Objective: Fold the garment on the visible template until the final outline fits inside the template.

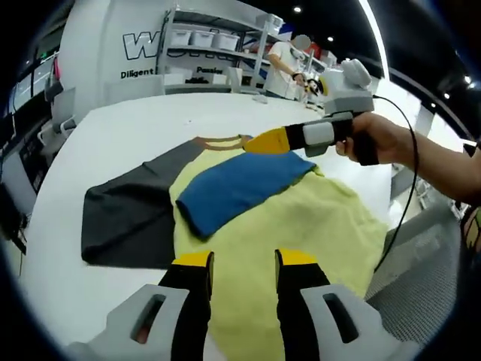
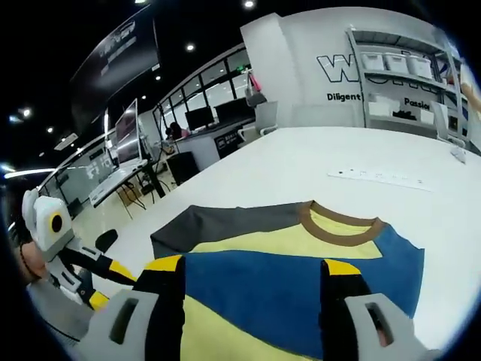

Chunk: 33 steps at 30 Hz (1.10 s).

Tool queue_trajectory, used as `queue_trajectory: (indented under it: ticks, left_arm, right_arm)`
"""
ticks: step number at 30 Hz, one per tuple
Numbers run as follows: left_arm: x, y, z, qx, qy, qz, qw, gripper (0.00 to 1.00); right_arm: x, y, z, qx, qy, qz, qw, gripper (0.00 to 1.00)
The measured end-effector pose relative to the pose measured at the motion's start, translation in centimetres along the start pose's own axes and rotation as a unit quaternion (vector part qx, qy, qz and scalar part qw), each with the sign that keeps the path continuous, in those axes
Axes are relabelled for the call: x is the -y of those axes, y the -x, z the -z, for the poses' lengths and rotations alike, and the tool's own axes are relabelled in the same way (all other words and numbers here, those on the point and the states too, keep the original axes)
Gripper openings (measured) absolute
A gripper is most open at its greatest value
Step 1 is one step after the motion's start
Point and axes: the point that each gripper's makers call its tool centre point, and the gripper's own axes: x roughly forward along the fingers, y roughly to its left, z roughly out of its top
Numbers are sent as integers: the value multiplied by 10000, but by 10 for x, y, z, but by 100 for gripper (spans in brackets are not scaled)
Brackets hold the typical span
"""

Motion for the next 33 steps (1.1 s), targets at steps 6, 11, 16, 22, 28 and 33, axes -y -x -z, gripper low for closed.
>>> queue_trajectory:
  ticks: [6,11,16,22,28,33]
  left_arm:
    - [-9,-10,-11,178,244,30,9995,33]
    - [-13,-16,-13,183,430,138,9988,32]
    - [-15,-24,-14,218,791,260,9963,30]
    - [-25,-31,-19,330,1115,108,9932,29]
    - [-32,-39,-25,391,1477,-64,9882,29]
    - [-32,-49,-27,411,1851,10,9819,27]
  right_arm:
    - [17,3,5,-146,194,215,9995,69]
    - [35,8,7,-167,210,424,9987,69]
    - [58,13,10,-218,209,693,9971,68]
    - [79,19,16,-259,-22,894,9957,67]
    - [101,25,27,-417,99,1177,9921,66]
    - [123,30,32,-462,51,1472,9880,59]
